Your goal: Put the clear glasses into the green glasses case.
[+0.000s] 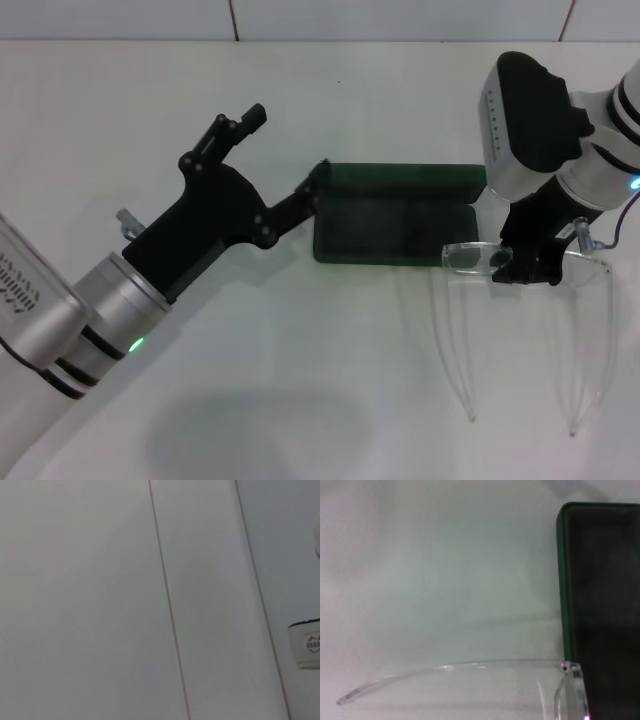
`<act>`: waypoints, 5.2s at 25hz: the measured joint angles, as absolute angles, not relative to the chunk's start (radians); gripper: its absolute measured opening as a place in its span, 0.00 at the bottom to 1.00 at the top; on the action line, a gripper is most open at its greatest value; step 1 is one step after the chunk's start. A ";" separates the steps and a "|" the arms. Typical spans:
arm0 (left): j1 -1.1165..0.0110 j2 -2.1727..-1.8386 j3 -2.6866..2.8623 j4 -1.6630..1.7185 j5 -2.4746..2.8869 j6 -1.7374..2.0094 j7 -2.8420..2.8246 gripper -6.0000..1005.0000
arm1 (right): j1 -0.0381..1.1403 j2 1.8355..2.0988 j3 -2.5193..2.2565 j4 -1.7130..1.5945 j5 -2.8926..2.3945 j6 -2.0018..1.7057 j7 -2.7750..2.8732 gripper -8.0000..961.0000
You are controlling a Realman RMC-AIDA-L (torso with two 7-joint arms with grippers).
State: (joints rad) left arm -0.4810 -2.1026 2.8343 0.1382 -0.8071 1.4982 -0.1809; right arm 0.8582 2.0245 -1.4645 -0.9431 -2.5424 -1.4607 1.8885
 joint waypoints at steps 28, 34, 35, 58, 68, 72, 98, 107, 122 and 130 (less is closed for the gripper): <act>-0.548 -2.096 2.841 0.206 -0.847 1.390 -0.376 0.87 | 0.383 2.014 -1.166 -0.897 -1.629 -1.310 1.506 0.14; -0.618 -2.096 2.841 0.202 -0.754 1.381 -0.461 0.87 | 0.389 2.012 -1.144 -0.835 -1.619 -1.356 1.490 0.14; -0.623 -2.095 2.841 0.203 -0.746 1.385 -0.471 0.87 | 0.390 2.012 -1.145 -0.832 -1.620 -1.356 1.490 0.14; -0.647 -2.101 2.841 0.210 -0.517 1.471 -0.525 0.87 | 0.468 2.013 -1.095 -0.652 -1.503 -1.419 1.518 0.14; -0.636 -2.103 2.841 0.215 -0.507 1.461 -0.509 0.87 | 0.490 2.012 -1.089 -0.576 -1.439 -1.454 1.532 0.14; -0.624 -2.103 2.833 0.220 -0.509 1.473 -0.509 0.87 | 0.484 2.012 -1.089 -0.571 -1.436 -1.460 1.533 0.14; -0.723 -2.088 2.796 0.155 -0.307 1.756 -0.413 0.87 | 0.571 1.921 -1.070 -0.532 -1.564 -1.713 1.735 0.14; -0.756 -2.092 2.793 0.160 -0.291 1.763 -0.417 0.87 | 0.614 1.923 -1.076 -0.536 -1.655 -1.768 1.768 0.14; -0.785 -2.096 2.788 0.162 -0.271 1.663 -0.452 0.87 | 0.625 1.931 -1.065 -0.541 -1.674 -1.820 1.769 0.14; -0.774 -2.098 2.776 0.167 -0.279 1.639 -0.444 0.87 | 0.635 1.928 -1.062 -0.541 -1.677 -1.821 1.769 0.14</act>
